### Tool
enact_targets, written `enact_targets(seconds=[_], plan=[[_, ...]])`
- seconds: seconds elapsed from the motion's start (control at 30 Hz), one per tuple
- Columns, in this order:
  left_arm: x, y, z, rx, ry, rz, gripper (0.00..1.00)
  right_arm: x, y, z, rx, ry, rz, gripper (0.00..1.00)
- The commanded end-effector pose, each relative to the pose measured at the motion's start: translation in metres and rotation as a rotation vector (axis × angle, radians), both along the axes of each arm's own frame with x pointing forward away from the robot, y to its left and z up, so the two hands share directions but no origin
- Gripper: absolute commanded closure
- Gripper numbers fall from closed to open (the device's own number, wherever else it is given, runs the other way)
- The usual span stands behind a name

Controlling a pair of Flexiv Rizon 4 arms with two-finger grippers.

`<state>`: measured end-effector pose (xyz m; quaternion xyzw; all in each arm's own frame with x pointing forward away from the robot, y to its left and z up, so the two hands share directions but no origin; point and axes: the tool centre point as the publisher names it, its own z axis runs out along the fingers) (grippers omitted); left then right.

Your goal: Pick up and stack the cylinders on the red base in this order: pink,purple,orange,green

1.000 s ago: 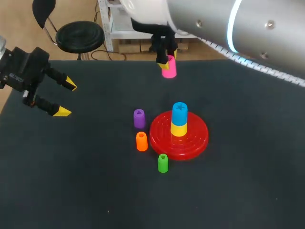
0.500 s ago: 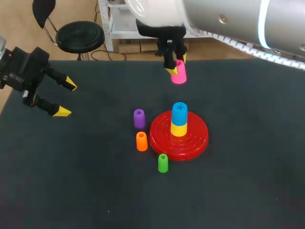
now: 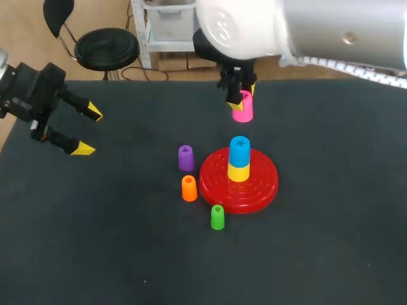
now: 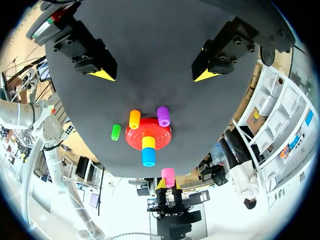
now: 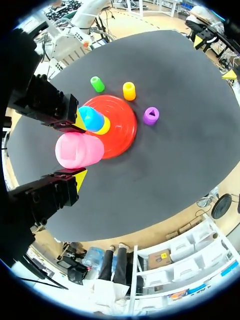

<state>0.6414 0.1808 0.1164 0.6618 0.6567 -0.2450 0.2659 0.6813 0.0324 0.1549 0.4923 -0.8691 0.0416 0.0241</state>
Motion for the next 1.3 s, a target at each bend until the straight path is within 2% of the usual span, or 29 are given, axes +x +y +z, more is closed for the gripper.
enact_targets(seconds=[0.03, 0.5, 0.73, 0.93, 1.0, 1.07, 1.3], plan=[[-0.001, 0.000, 0.000, 0.000, -0.002, 0.000, 0.00, -0.007, -0.006, -0.003, 0.235, -0.139, 0.014, 1.00], [-0.001, 0.000, 0.000, 0.000, -0.002, 0.000, 0.00, -0.028, 0.004, -0.003, 0.232, -0.099, 0.040, 1.00], [-0.001, 0.000, 0.000, 0.000, -0.002, 0.000, 0.00, -0.032, 0.003, 0.003, 0.193, -0.068, 0.038, 1.00], [-0.001, 0.000, 0.000, 0.000, -0.002, 0.000, 0.00, -0.034, 0.005, 0.004, 0.169, -0.001, 0.047, 1.00], [-0.001, 0.000, 0.000, 0.000, -0.002, 0.000, 0.00, -0.035, 0.006, 0.002, 0.154, 0.040, 0.050, 1.00], [-0.001, 0.000, 0.000, 0.000, -0.002, 0.000, 0.00, -0.035, 0.006, 0.001, 0.128, 0.054, 0.034, 1.00], [-0.001, 0.000, 0.000, 0.000, -0.002, 0.000, 0.00, -0.035, 0.007, -0.001, 0.126, 0.073, 0.036, 1.00]])
